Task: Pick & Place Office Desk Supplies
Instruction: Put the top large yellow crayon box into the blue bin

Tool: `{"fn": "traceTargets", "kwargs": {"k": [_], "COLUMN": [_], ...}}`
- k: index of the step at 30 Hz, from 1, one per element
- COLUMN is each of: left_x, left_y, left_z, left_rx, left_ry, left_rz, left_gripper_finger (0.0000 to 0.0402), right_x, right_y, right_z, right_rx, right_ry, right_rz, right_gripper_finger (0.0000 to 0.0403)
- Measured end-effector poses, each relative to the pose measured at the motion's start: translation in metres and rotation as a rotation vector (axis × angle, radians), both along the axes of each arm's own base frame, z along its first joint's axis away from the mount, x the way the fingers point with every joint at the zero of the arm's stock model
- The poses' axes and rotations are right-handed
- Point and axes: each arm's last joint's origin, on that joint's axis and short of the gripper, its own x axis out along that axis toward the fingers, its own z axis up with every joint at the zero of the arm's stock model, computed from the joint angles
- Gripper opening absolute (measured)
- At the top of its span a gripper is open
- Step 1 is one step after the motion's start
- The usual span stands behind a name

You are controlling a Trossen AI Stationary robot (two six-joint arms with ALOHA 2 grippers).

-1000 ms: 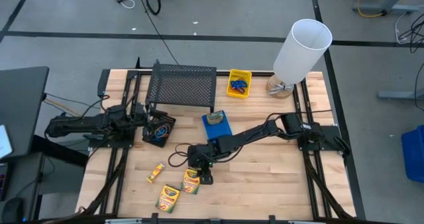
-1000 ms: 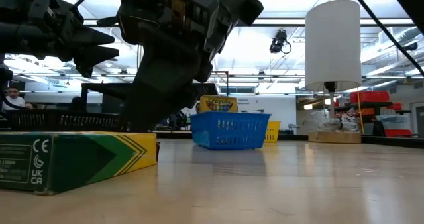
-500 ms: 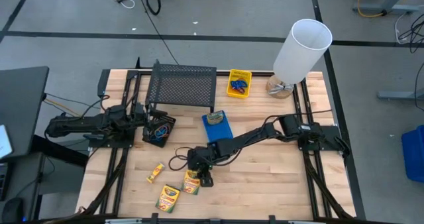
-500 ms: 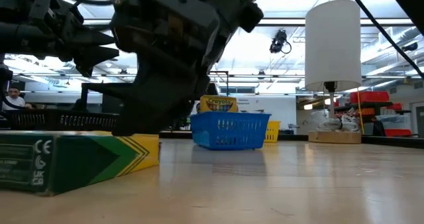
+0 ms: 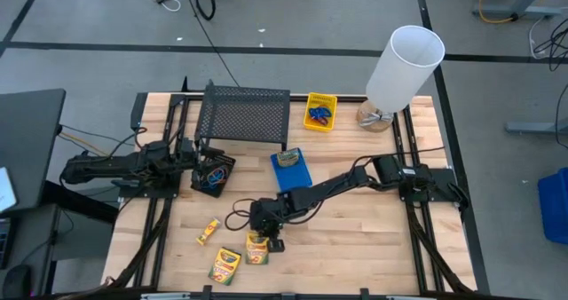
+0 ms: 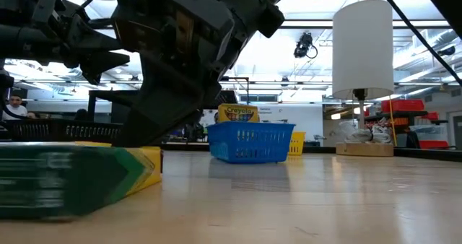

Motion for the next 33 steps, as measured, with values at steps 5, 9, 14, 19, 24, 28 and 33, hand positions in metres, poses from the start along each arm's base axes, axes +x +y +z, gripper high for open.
{"fn": "traceTargets", "kwargs": {"k": [5,9,14,19,24,28,33], "left_x": [0.000,0.000,0.000,0.000,0.000,0.000,0.000], "left_y": [0.000,0.000,0.000,0.000,0.000,0.000,0.000], "left_z": [0.000,0.000,0.000,0.000,0.000,0.000,0.000], "left_rx": [0.013,0.014,0.015,0.017,0.017,0.017,0.022], "left_ry": [0.002,0.003,0.003,0.003,0.004,0.004,0.005], "left_rz": [0.000,0.000,0.001,0.001,0.001,0.001,0.001], "left_gripper_finger": [0.0193,0.0193,0.0193,0.0193,0.0193,0.0193,0.0193], "right_x": [-0.005,-0.014,-0.026,-0.039,-0.050,-0.059,-0.068], "right_y": [0.006,0.013,0.025,0.035,0.041,0.043,0.035], "right_z": [0.007,0.022,0.050,0.068,0.084,0.100,0.110], "right_rx": [-0.039,-0.120,-0.234,-0.336,-0.394,-0.469,-0.655], "right_ry": [-0.007,-0.019,-0.073,-0.103,-0.123,-0.151,-0.146], "right_rz": [0.000,-0.018,-0.042,-0.055,-0.069,-0.081,-0.085], "right_gripper_finger": [0.0004,0.0002,0.0001,0.0001,0.0000,0.0000,0.0000]}}
